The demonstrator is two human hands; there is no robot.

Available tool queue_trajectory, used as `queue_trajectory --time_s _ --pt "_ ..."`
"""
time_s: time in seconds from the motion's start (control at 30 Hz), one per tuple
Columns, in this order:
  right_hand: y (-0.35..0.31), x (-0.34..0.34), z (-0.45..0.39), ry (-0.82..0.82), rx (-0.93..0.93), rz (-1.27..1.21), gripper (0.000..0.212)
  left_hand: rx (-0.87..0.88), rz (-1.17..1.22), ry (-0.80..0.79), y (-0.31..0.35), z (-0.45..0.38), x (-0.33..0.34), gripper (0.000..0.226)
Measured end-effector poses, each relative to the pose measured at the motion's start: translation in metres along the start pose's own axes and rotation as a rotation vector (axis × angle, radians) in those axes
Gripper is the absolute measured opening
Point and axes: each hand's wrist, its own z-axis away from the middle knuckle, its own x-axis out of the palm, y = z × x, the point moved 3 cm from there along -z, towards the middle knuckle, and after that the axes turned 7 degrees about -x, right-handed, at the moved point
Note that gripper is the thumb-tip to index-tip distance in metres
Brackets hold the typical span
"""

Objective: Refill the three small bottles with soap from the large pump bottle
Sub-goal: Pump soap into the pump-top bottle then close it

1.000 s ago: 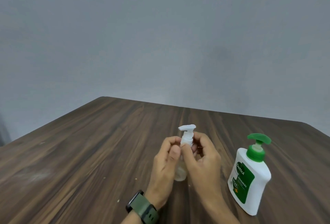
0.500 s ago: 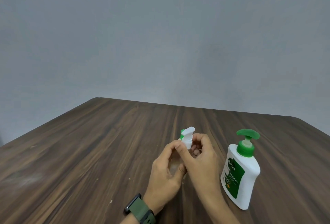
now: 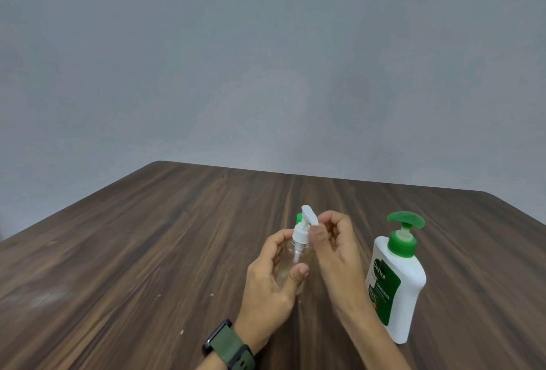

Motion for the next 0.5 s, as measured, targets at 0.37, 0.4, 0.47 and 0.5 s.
queue_trajectory --time_s 0.37,0.4,0.47,0.5 --pt "-0.004 -0.002 0.0 0.087 -0.002 -0.096 0.029 -0.02 -0.042 -0.019 -0.002 0.0 0.002 0.046" --pt "-0.004 -0.003 0.0 0.1 0.001 -0.143 0.024 -0.02 -0.039 -0.023 -0.002 0.0 0.002 0.047" --pt "-0.007 -0.003 0.0 0.082 -0.014 -0.147 0.019 -0.026 -0.033 -0.038 -0.002 0.001 0.004 0.048" --pt "-0.007 -0.002 0.001 0.056 -0.017 -0.101 0.024 -0.029 -0.03 -0.048 -0.003 0.001 0.004 0.049"
